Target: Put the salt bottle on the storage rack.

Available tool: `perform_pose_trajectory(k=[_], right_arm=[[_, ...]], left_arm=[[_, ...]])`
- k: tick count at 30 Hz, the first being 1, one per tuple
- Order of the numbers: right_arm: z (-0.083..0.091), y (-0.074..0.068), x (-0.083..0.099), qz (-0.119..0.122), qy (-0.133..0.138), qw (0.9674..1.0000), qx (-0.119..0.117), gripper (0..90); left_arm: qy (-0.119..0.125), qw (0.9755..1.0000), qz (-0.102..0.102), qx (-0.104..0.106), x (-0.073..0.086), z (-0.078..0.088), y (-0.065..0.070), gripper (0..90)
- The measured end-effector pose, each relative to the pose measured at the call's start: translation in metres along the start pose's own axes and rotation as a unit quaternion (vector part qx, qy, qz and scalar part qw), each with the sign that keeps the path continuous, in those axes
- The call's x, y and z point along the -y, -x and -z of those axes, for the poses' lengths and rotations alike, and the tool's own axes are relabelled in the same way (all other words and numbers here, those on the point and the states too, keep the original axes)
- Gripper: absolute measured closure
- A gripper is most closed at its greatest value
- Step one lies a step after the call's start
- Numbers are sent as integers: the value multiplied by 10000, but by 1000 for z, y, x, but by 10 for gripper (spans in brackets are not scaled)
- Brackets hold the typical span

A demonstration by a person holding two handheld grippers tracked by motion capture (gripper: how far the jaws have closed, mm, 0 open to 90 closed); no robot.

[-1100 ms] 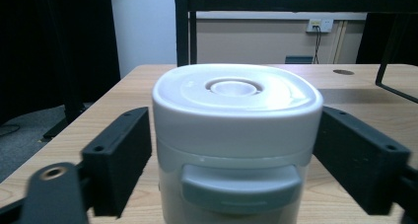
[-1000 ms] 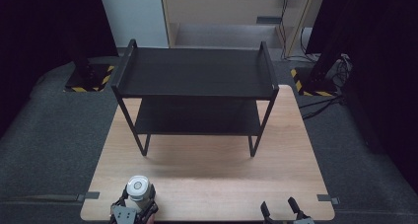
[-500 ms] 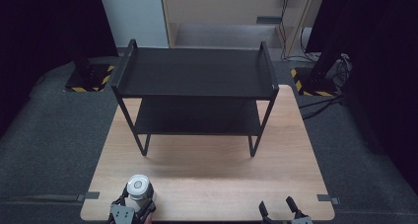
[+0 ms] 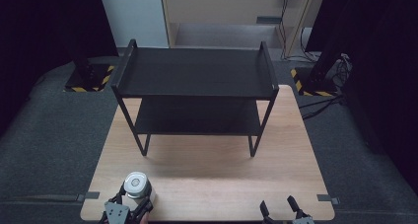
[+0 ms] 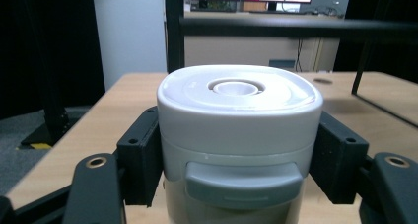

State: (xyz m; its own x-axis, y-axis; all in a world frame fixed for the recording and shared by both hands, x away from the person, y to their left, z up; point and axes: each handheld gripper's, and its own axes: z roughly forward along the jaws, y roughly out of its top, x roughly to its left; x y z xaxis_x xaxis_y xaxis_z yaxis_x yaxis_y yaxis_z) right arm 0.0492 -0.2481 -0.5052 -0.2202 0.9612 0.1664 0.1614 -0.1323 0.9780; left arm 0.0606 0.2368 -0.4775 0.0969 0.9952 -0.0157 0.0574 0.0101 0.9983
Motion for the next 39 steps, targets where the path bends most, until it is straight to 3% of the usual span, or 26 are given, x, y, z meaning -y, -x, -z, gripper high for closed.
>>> perform_pose_trajectory(k=[19,31,39], right_arm=[[-6,-4,-4,-18,95,9999,-84,55],[-11,2,-9,-44,123,9999,-66,56],[-16,8,-14,-58,198,9998,-29,57]], left_arm=[[435,9986,-32,293,-82,-26,16,308],[557,9973,-6,488,-112,-54,33,308],[532,9974,-18,481,-123,-77,42,308]])
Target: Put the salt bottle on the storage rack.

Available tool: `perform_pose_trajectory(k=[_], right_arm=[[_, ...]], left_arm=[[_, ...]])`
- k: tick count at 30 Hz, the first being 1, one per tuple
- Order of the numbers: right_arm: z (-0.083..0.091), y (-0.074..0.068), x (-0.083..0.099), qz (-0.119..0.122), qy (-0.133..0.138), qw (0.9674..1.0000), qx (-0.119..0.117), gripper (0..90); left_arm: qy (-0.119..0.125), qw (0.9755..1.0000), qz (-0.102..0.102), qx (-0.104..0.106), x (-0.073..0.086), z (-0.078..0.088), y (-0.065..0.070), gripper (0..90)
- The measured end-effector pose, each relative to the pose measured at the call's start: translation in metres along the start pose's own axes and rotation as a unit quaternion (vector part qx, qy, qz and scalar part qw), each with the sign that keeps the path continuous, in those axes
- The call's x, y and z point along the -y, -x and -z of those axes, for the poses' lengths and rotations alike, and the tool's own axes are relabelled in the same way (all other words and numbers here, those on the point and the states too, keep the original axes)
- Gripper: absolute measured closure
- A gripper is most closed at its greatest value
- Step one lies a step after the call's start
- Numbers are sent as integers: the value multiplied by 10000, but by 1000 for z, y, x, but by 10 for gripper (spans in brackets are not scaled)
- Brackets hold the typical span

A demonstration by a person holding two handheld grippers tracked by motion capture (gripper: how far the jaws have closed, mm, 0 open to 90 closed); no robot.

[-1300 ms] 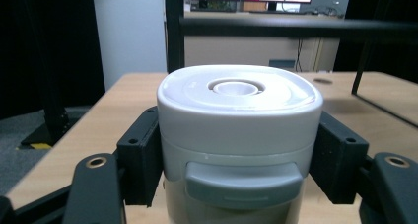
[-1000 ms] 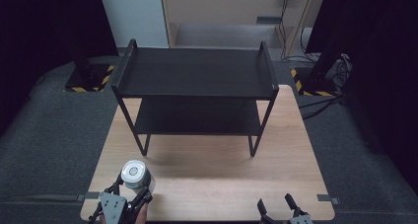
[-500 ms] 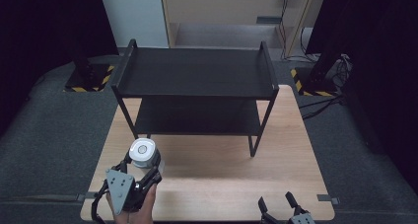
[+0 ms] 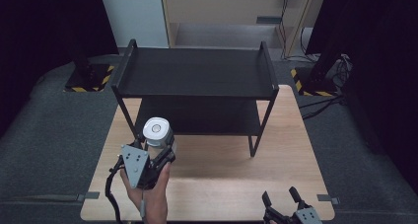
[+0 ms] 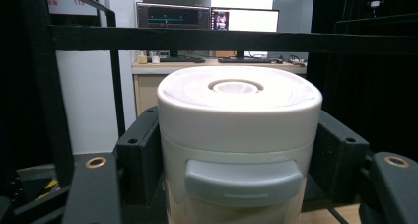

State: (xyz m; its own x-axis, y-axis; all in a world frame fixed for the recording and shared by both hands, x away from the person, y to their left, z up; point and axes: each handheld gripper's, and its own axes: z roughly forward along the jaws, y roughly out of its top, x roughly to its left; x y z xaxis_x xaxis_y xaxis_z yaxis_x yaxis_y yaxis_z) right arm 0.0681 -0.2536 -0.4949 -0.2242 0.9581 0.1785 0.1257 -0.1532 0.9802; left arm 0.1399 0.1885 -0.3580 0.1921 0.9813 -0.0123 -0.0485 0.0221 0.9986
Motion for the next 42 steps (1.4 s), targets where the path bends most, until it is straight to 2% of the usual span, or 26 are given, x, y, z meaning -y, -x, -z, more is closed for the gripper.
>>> perform_pose_trajectory(k=[9,14,31,42], right_arm=[[-3,5,-3,-25,43,10000,37,58],[-4,7,-3,-20,30,10000,49,59],[-7,9,-2,-29,19,9999,113,61],[-6,12,0,-60,15,9998,203,62]], left_arm=[[-128,9999,-37,-78,-1,-22,-1,308],[-139,9998,-7,-140,0,-32,-3,308],[-191,9993,-105,-305,2,-66,-6,307],[-242,9992,-130,-304,0,-86,-6,308]])
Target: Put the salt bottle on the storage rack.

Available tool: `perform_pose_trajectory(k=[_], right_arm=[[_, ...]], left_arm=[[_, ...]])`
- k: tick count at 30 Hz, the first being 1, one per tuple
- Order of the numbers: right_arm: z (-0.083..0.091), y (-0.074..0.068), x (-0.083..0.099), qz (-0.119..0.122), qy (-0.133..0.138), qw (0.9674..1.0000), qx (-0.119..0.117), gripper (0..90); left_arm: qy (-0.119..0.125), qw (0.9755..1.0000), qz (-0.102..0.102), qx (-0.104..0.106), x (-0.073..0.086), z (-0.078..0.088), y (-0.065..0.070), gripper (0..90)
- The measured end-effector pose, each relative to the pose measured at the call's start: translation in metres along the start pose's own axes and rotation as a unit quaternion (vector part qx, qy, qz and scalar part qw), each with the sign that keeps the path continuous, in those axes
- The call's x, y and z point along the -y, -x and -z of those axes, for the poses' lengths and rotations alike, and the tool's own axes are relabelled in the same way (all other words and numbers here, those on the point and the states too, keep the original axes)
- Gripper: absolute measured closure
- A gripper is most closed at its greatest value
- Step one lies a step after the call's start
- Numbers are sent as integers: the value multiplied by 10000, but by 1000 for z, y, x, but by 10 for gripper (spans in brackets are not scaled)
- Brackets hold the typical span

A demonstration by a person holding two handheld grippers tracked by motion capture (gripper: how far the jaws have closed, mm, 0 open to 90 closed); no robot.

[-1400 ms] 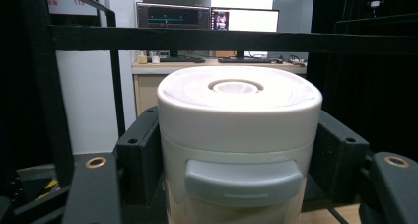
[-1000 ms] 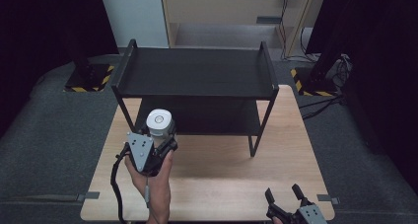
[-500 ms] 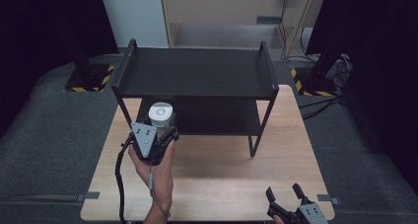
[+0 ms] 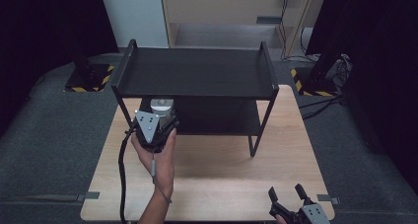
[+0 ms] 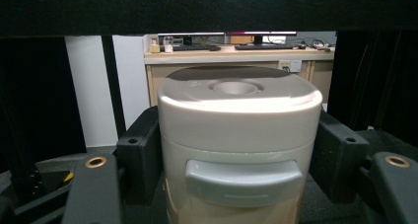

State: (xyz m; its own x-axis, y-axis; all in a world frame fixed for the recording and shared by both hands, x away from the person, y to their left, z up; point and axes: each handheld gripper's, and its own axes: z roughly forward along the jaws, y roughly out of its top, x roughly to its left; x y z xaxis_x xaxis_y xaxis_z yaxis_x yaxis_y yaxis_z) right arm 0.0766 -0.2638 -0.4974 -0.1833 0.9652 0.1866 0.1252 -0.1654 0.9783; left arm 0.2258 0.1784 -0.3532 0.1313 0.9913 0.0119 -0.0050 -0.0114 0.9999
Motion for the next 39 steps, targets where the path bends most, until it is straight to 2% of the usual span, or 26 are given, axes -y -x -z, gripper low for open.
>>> perform_pose_trajectory(k=[20,29,39], right_arm=[[0,6,1,-7,-3,10000,61,65],[2,7,0,-17,4,10000,86,65],[2,7,1,-13,-8,10000,75,66]], left_arm=[[-170,9996,67,-236,6,-26,6,307],[-112,9992,0,-372,9,-29,12,306],[-108,9991,-16,-412,10,-31,14,304]])
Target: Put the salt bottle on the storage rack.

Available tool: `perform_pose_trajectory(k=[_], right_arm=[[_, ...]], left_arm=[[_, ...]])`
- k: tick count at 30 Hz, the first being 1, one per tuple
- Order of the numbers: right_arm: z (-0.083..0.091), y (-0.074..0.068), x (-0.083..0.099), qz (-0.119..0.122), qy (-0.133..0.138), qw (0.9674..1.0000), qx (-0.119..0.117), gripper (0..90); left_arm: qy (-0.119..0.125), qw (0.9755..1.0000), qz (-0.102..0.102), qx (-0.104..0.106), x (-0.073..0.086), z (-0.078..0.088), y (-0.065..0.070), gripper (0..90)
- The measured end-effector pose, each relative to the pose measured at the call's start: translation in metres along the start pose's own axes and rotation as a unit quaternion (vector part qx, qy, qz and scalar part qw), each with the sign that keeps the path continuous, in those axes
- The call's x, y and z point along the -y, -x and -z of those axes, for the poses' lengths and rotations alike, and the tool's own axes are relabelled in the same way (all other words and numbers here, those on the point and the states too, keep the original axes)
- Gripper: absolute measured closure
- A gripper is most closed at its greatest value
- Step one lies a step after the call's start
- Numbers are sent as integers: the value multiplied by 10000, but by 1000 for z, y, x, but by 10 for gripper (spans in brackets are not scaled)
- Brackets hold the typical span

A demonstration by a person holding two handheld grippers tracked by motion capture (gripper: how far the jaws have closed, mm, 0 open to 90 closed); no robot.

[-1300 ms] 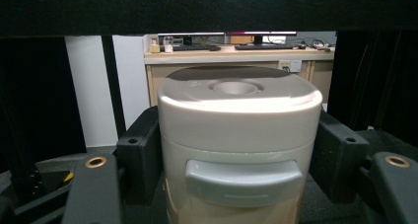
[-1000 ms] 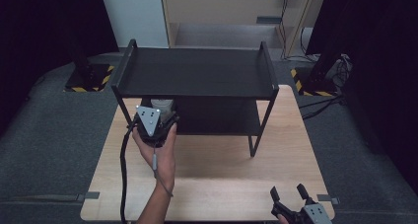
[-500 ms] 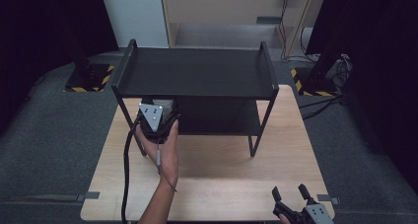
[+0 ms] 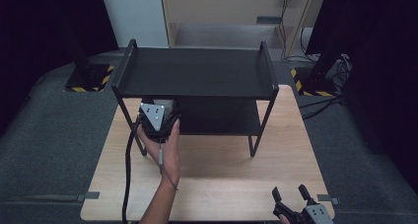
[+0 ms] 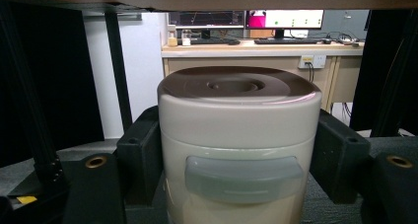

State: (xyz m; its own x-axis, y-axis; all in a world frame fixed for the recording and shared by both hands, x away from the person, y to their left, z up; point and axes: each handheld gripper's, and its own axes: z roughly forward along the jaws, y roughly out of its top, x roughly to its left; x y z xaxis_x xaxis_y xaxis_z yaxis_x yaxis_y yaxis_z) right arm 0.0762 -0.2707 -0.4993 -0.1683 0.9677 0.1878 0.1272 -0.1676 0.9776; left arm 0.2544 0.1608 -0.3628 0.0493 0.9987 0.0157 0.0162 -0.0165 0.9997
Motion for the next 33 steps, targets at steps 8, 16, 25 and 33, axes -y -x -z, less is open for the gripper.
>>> perform_pose_trajectory(k=[8,16,25,33], right_arm=[[0,0,-1,11,-4,10000,-28,66],[1,0,-1,-1,-3,10000,-24,63],[-1,-1,-2,-1,-13,10000,-85,61],[0,-2,-3,28,1,9999,-98,60]], left_arm=[[28,9999,100,90,0,0,-4,233],[45,9997,197,133,5,8,-7,106],[209,9996,154,115,5,20,-5,86],[250,9994,175,145,8,28,-5,81]])
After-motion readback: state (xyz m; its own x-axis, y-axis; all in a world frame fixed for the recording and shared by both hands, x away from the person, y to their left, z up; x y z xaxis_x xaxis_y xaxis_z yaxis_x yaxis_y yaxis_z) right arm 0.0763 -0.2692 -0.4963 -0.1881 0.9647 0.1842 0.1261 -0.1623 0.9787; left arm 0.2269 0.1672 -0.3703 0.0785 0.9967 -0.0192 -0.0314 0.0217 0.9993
